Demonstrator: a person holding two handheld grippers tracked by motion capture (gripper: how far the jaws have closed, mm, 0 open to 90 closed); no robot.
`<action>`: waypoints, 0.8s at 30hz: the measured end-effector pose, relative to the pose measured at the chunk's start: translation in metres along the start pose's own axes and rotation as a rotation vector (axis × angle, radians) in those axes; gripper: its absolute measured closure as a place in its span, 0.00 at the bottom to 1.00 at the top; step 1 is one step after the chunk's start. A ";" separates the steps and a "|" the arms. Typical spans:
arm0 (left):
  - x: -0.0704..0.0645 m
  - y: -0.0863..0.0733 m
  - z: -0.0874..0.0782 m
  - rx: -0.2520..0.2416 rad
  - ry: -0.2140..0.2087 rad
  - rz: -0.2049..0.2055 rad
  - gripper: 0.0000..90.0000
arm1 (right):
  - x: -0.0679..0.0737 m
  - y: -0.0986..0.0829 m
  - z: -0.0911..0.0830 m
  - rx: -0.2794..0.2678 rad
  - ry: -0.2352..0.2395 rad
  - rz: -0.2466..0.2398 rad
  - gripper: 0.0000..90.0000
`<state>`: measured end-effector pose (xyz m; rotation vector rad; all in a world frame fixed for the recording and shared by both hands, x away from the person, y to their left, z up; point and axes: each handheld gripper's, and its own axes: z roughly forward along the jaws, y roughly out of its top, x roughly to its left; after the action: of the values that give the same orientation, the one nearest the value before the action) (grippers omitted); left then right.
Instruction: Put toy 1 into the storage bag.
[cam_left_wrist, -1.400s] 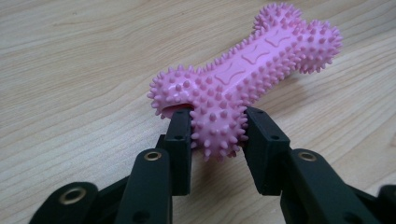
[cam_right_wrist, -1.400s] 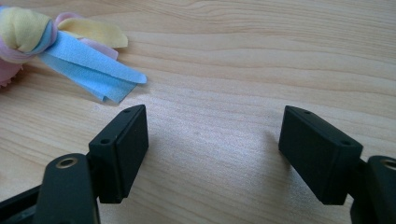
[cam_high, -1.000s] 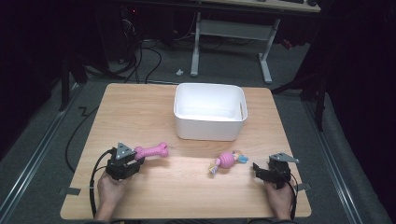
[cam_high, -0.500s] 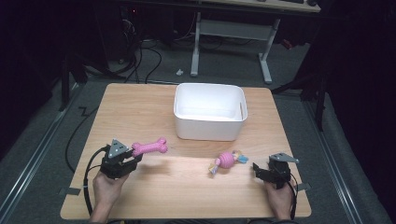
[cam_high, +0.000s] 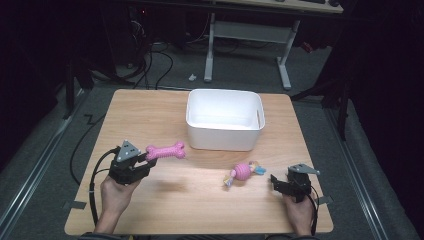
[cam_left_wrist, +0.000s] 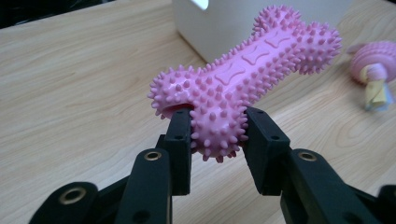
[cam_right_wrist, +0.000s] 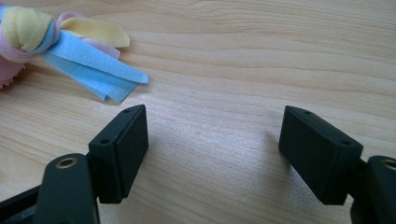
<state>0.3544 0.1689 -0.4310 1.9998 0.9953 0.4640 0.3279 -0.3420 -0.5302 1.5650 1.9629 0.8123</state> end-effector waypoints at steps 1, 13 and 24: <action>0.000 0.002 -0.001 -0.002 -0.007 0.004 0.72 | 0.000 0.000 0.000 -0.001 0.000 -0.001 0.27; -0.003 0.030 -0.007 -0.031 -0.070 -0.004 0.72 | 0.000 0.000 0.000 -0.001 0.002 -0.005 0.27; -0.010 0.058 -0.003 -0.037 -0.105 0.035 0.72 | 0.000 0.000 0.000 -0.001 0.003 -0.006 0.27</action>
<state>0.3742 0.1435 -0.3815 1.9896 0.8828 0.3891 0.3280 -0.3420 -0.5303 1.5574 1.9675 0.8138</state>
